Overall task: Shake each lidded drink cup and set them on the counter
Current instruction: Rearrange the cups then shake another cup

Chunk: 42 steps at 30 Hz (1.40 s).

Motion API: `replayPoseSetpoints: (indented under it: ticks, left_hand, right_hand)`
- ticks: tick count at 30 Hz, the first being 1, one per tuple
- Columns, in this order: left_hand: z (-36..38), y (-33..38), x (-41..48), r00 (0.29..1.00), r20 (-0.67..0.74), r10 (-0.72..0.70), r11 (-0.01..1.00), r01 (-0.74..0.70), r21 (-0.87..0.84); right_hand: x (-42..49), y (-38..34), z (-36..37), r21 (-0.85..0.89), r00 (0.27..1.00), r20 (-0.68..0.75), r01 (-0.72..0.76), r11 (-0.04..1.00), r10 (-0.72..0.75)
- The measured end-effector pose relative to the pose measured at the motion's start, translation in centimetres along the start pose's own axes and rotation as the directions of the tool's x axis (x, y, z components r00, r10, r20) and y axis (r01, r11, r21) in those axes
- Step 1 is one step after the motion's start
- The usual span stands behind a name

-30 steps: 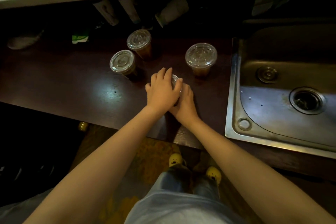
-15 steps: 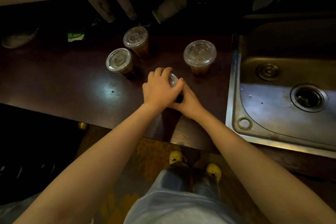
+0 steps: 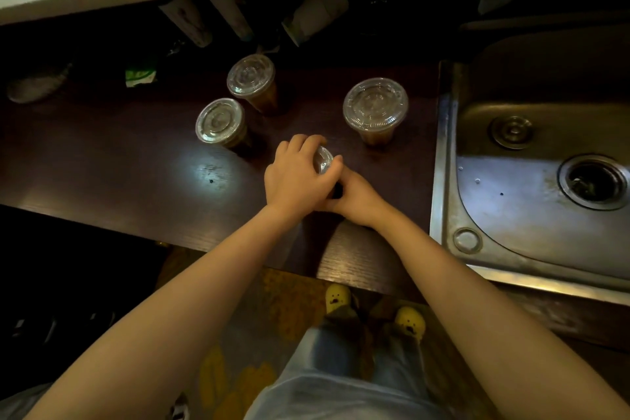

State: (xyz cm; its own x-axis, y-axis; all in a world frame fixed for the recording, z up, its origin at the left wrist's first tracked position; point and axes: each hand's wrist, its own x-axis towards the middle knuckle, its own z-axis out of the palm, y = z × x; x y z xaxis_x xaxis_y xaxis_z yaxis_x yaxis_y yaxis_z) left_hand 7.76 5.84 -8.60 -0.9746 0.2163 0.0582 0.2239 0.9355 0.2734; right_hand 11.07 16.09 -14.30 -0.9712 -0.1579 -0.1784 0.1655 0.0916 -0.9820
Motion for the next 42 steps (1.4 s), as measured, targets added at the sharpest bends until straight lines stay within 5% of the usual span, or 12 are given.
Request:
replayPoseSetpoints:
  ticks: [19,24,27,35,42]
  left_hand:
    - [-0.8,-0.7,0.3,0.986,0.069,0.150,0.989,-0.151,-0.003]
    - [-3.2,-1.0,1.6,0.938,0.299,0.177,0.973,-0.121,-0.198]
    - [-6.3,-0.2,2.4,0.929,0.283,0.240,0.936,-0.144,-0.321]
    - [-15.4,3.1,4.9,0.986,0.135,0.101,0.832,-0.009,-0.555]
    - [-22.8,5.6,6.0,0.930,0.286,0.229,0.843,-0.043,-0.536]
  right_hand:
    - [-1.0,-0.3,1.2,-0.011,0.992,-0.121,0.038,0.999,-0.039]
    - [-1.7,-1.6,1.3,-0.038,0.980,-0.188,0.056,0.998,-0.062]
    - [-2.0,-3.9,0.5,-0.122,0.966,-0.230,0.093,0.988,-0.119]
    - [-1.6,-13.4,-2.2,-0.236,0.864,-0.308,0.336,0.912,-0.398]
    - [-1.8,-19.7,-3.8,-0.461,0.703,-0.383,0.416,0.783,-0.599]
